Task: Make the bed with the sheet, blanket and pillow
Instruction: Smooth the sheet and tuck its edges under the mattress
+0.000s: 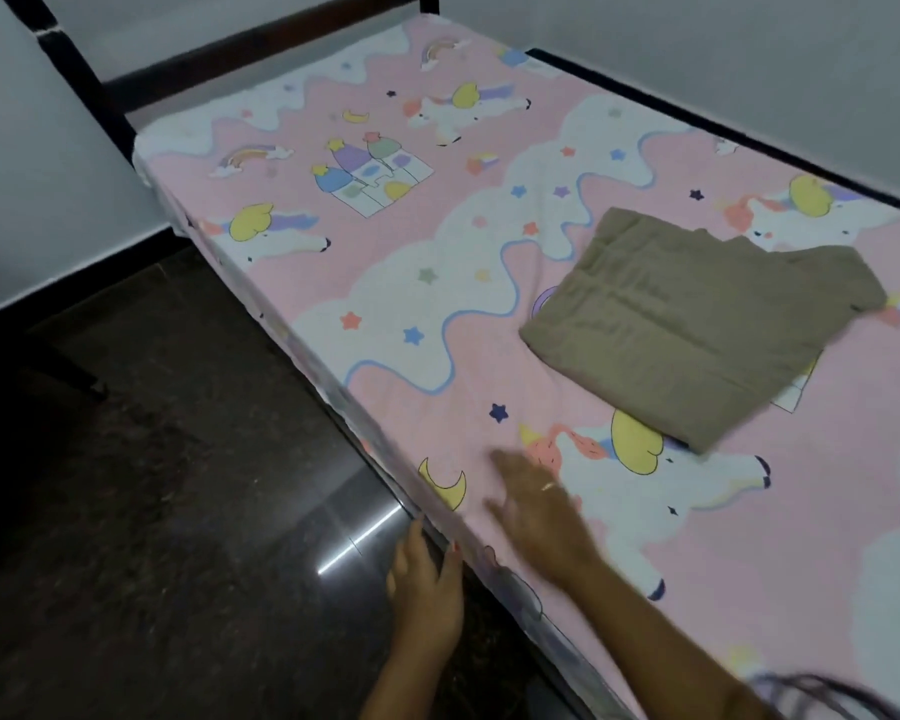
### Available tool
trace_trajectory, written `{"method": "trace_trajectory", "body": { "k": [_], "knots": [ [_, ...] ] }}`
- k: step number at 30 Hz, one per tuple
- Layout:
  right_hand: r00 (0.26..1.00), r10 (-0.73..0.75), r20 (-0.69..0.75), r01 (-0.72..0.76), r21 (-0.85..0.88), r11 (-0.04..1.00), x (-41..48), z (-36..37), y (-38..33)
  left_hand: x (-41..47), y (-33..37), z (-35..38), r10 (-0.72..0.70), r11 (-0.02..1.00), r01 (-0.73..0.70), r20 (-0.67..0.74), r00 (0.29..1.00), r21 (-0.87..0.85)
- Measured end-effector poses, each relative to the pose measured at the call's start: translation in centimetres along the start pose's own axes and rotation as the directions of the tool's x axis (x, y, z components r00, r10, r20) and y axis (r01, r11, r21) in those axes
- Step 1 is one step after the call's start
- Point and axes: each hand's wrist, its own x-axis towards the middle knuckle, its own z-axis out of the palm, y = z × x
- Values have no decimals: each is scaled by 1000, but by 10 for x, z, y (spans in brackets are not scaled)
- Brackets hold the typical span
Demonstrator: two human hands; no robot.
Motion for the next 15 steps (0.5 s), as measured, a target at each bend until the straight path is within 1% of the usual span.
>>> {"method": "trace_trajectory", "body": {
  "k": [1, 2, 3, 4, 5, 6, 7, 8, 9, 10, 11, 12, 13, 14, 15],
  "knots": [
    [987, 134, -87, -136, -16, 991, 8, -8, 19, 6, 5, -2, 21, 1000, -21, 13, 1000, -3],
    [958, 255, -130, -263, -43, 964, 14, -14, 39, 12, 11, -4, 39, 999, -39, 22, 999, 1],
    [925, 353, -137, -367, -97, 925, 18, -18, 52, 16, 16, -5, 59, 998, -59, 22, 998, 9],
    [902, 411, -132, -429, -157, 890, 21, -16, 55, 22, 20, -7, 77, 997, -78, 19, 997, 19],
    [902, 420, -103, -432, -210, 877, 26, -10, 48, 28, 24, -8, 95, 995, -95, 12, 995, 28],
    [918, 392, -60, -394, -231, 889, 32, -2, 35, 34, 28, -9, 115, 993, -115, 1, 993, 36],
    [950, 311, -11, -306, -228, 924, 37, 7, 20, 39, 31, -9, 134, 990, -133, -16, 991, 43],
    [983, 183, 23, -172, -238, 956, 41, 16, 4, 43, 33, -9, 144, 988, -143, -29, 989, 53],
    [995, 36, 97, -9, -259, 966, 46, 20, -9, 46, 36, -11, 146, 988, -143, -40, 989, 63],
    [981, -96, 169, 136, -241, 961, 52, 18, -18, 50, 40, -13, 139, 988, -135, -44, 989, 69],
    [957, -198, 210, 239, -191, 952, 61, 9, -20, 55, 43, -16, 133, 989, -129, -50, 990, 77],
    [942, -229, 245, 268, -138, 954, 75, -2, -15, 61, 46, -19, 132, 988, -126, -55, 990, 90],
    [957, -184, 224, 212, -110, 971, 88, -13, -7, 67, 48, -22, 140, 986, -133, -64, 988, 103],
    [988, -87, 127, 100, -101, 990, 103, -21, 7, 75, 51, -25, 153, 983, -145, -70, 986, 110],
    [998, 66, 23, -63, -85, 994, 115, -28, 22, 84, 55, -28, 155, 982, -147, -69, 985, 115]
  ]
}}
